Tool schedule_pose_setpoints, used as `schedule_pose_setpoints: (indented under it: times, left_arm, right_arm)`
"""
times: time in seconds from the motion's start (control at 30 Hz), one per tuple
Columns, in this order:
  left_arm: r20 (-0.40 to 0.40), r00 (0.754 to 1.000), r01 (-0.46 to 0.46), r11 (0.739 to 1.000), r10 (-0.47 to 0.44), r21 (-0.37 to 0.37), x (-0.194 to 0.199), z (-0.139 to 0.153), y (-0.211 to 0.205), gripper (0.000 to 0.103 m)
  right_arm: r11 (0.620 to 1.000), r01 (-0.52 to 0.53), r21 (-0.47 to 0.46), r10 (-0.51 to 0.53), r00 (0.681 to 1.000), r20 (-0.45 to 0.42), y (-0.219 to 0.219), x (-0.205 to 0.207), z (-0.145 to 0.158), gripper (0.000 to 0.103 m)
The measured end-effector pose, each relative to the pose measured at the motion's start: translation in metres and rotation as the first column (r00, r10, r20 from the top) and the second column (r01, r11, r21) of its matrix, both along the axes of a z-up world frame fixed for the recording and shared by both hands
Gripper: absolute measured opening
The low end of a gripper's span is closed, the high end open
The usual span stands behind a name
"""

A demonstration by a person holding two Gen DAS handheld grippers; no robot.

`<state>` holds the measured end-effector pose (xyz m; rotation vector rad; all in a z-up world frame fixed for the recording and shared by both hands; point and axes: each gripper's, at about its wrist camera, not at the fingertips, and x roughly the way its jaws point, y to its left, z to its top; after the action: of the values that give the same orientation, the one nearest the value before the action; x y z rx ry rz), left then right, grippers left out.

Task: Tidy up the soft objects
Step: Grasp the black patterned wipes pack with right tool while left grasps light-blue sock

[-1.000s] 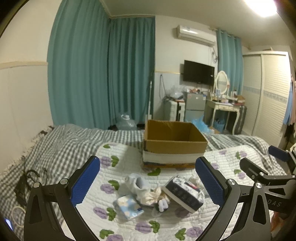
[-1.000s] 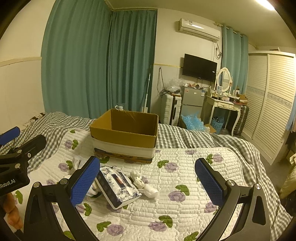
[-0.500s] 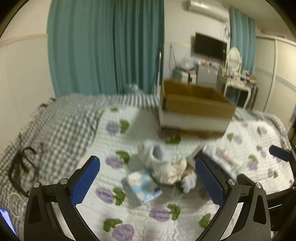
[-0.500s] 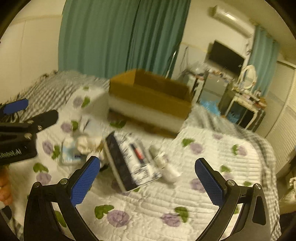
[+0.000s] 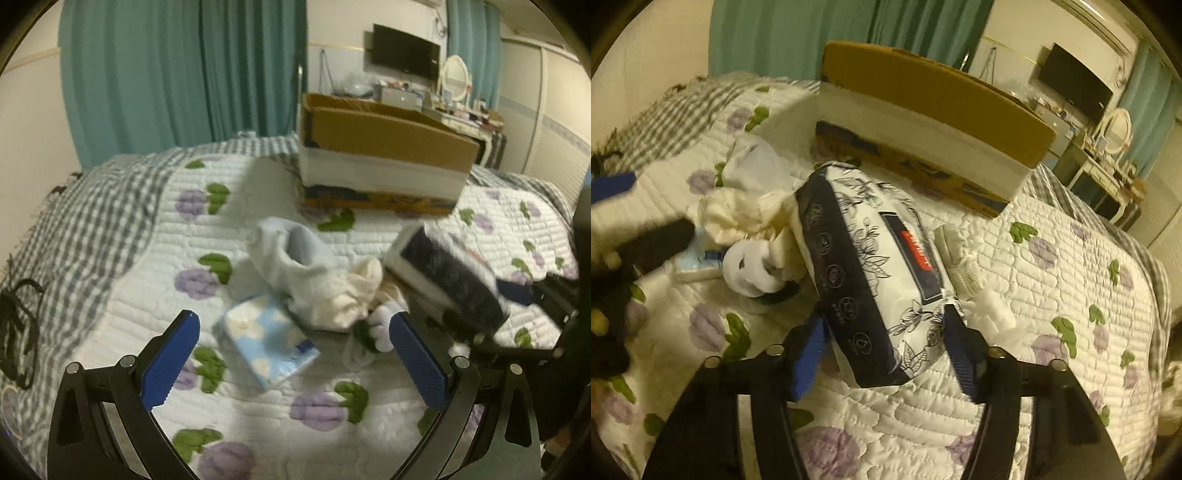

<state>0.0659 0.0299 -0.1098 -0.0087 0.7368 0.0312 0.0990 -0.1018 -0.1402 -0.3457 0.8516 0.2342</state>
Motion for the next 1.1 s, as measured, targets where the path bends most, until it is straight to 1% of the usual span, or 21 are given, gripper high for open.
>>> schedule_pose_setpoints:
  times: [0.1, 0.17, 0.23, 0.3, 0.4, 0.43, 0.5, 0.53, 0.57, 0.6, 0.63, 0.67, 0.73, 0.83, 0.87, 0.97, 1.1]
  left_arm:
    - [-0.023, 0.999, 0.026, 1.0, -0.026, 0.008, 0.001, -0.007, -0.011, 0.103]
    - [-0.035, 0.998, 0.054, 0.998, -0.053, 0.01, 0.0, -0.012, -0.02, 0.099]
    - [-0.049, 0.996, 0.074, 0.997, -0.074, 0.003, 0.0, -0.018, -0.031, 0.097]
    - [-0.077, 0.992, 0.097, 0.995, -0.098, -0.019, 0.002, -0.024, -0.041, 0.09]
    - [-0.11, 0.987, 0.118, 0.992, -0.121, -0.036, 0.008, -0.035, -0.054, 0.075]
    - [-0.118, 0.985, 0.12, 0.992, -0.124, -0.037, 0.012, -0.039, -0.057, 0.072]
    - [-0.128, 0.985, 0.116, 0.993, -0.118, -0.022, 0.021, -0.047, -0.062, 0.057]
    - [-0.129, 0.986, 0.104, 0.995, -0.103, 0.003, 0.025, -0.051, -0.065, 0.053]
    - [-0.13, 0.987, 0.101, 0.995, -0.099, 0.011, 0.029, -0.055, -0.066, 0.044]
    - [-0.141, 0.985, 0.1, 0.995, -0.1, -0.002, 0.032, -0.058, -0.066, 0.039]
    - [-0.155, 0.983, 0.101, 0.995, -0.103, -0.018, 0.035, -0.062, -0.065, 0.037]
    - [-0.165, 0.981, 0.101, 0.995, -0.104, -0.028, 0.036, -0.064, -0.064, 0.034]
    - [-0.161, 0.981, 0.101, 0.994, -0.106, -0.035, 0.033, -0.064, -0.063, 0.032]
    - [-0.131, 0.984, 0.116, 0.992, -0.12, -0.038, 0.024, -0.053, -0.062, 0.032]
    - [-0.12, 0.985, 0.119, 0.993, -0.121, -0.029, 0.018, -0.048, -0.063, 0.032]
    - [-0.102, 0.985, 0.133, 0.991, -0.136, -0.034, 0.002, -0.034, -0.061, 0.032]
    - [-0.062, 0.986, 0.151, 0.988, -0.153, -0.027, -0.023, -0.004, -0.063, 0.032]
  right_arm:
    - [0.999, 0.035, 0.037, -0.037, 0.998, 0.043, -0.013, -0.007, 0.017, 0.05]
    - [0.995, 0.058, 0.086, -0.064, 0.996, 0.059, -0.026, -0.012, 0.031, 0.049]
    - [0.99, 0.088, 0.107, -0.097, 0.993, 0.074, -0.037, -0.016, 0.04, 0.049]
    - [0.986, 0.109, 0.125, -0.119, 0.99, 0.073, -0.047, -0.017, 0.044, 0.049]
    - [0.98, 0.131, 0.152, -0.141, 0.988, 0.056, -0.056, -0.014, 0.045, 0.049]
    - [0.979, 0.133, 0.156, -0.143, 0.988, 0.053, -0.057, -0.013, 0.045, 0.049]
    - [0.978, 0.133, 0.162, -0.143, 0.988, 0.05, -0.058, -0.012, 0.045, 0.049]
    - [0.977, 0.133, 0.164, -0.143, 0.988, 0.051, -0.058, -0.012, 0.045, 0.049]
    - [0.977, 0.132, 0.166, -0.143, 0.988, 0.052, -0.057, -0.012, 0.045, 0.049]
    - [0.977, 0.132, 0.167, -0.143, 0.988, 0.052, -0.058, -0.012, 0.046, 0.049]
    - [0.977, 0.133, 0.167, -0.144, 0.988, 0.054, -0.058, -0.012, 0.046, 0.049]
    - [0.977, 0.134, 0.167, -0.145, 0.988, 0.055, -0.058, -0.012, 0.046, 0.049]
    - [0.977, 0.136, 0.167, -0.147, 0.988, 0.057, -0.058, -0.013, 0.046, 0.049]
    - [0.977, 0.136, 0.166, -0.148, 0.987, 0.06, -0.059, -0.015, 0.048, 0.049]
    - [0.977, 0.137, 0.165, -0.148, 0.987, 0.061, -0.059, -0.016, 0.049, 0.049]
    - [0.976, 0.143, 0.165, -0.155, 0.986, 0.064, -0.061, -0.021, 0.053, 0.049]
    - [0.976, 0.139, 0.166, -0.153, 0.985, 0.077, -0.063, -0.034, 0.068, 0.049]
